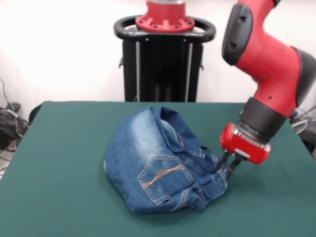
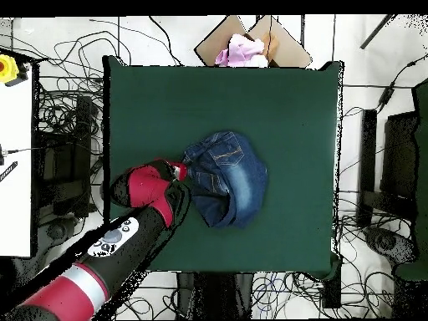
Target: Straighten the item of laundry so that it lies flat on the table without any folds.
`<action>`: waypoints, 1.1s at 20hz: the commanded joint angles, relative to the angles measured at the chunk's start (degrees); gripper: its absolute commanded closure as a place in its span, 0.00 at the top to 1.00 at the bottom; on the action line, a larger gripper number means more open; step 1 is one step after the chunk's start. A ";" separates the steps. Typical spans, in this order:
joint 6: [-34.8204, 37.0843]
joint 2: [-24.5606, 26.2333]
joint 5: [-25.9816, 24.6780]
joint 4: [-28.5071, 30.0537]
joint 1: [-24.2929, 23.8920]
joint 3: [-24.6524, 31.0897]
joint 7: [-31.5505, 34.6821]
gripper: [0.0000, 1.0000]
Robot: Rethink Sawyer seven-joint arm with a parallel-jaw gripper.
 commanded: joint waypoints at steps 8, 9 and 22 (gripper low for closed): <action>20.37 -24.42 5.25 14.24 -0.54 20.82 15.72 0.00; 20.96 -24.74 5.34 14.21 -0.48 21.04 15.87 0.00; 28.42 -30.02 6.72 12.64 -0.20 23.79 19.90 0.00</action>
